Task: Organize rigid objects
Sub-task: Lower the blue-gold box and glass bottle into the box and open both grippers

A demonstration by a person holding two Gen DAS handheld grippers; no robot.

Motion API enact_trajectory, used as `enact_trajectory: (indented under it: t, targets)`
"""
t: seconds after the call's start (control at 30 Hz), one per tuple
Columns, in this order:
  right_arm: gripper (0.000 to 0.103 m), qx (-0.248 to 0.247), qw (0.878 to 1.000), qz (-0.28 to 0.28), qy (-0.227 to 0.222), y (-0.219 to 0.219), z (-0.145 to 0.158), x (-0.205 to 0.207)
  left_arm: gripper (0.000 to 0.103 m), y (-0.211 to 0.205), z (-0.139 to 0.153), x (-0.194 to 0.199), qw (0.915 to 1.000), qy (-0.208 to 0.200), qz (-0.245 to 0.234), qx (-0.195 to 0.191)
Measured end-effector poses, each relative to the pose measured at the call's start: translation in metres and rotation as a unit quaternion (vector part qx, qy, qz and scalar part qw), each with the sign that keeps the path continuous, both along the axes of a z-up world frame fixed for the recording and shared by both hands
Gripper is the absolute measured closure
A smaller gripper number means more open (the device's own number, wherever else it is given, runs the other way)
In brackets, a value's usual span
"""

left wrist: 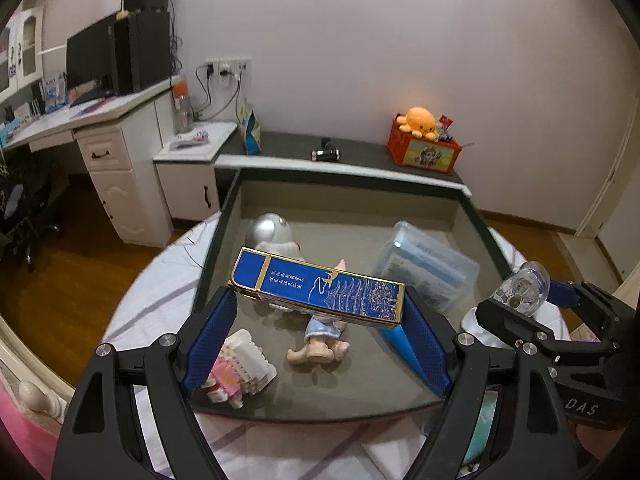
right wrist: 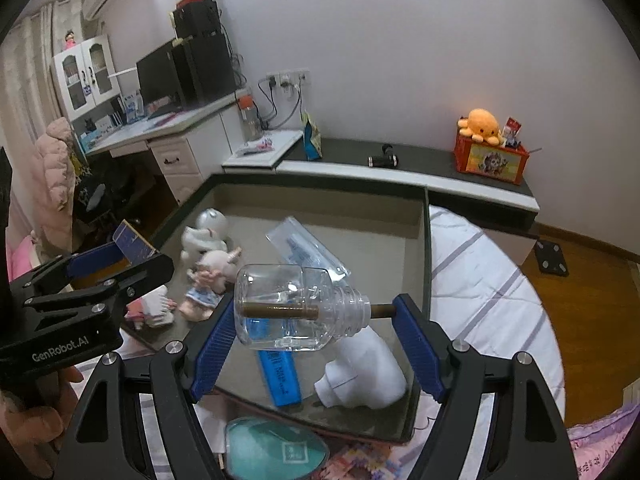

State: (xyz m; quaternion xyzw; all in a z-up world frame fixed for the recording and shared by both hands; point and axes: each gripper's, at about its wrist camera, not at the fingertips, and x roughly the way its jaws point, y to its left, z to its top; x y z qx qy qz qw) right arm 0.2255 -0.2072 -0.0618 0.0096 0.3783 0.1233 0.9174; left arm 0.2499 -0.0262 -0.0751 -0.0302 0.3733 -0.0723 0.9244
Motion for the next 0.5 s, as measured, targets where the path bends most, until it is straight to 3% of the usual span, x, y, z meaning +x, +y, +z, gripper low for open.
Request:
enact_trajectory:
  t: [0.23, 0.33, 0.5]
  targets:
    - [0.022, -0.016, 1.000, -0.001, 0.022, -0.001, -0.018, 0.012, 0.016, -0.005, -0.030, 0.020, 0.9984, 0.053, 0.002, 0.017]
    - [0.019, -0.024, 0.999, 0.005, 0.025, 0.000, -0.019, 0.011, 0.002, -0.003, -0.025, 0.011, 0.9986, 0.039, 0.018, 0.030]
    - [0.016, -0.007, 1.000, -0.002, 0.023, -0.006, -0.014, 0.002, 0.000, 0.012, -0.008, -0.015, 0.9985, 0.007, 0.047, 0.028]
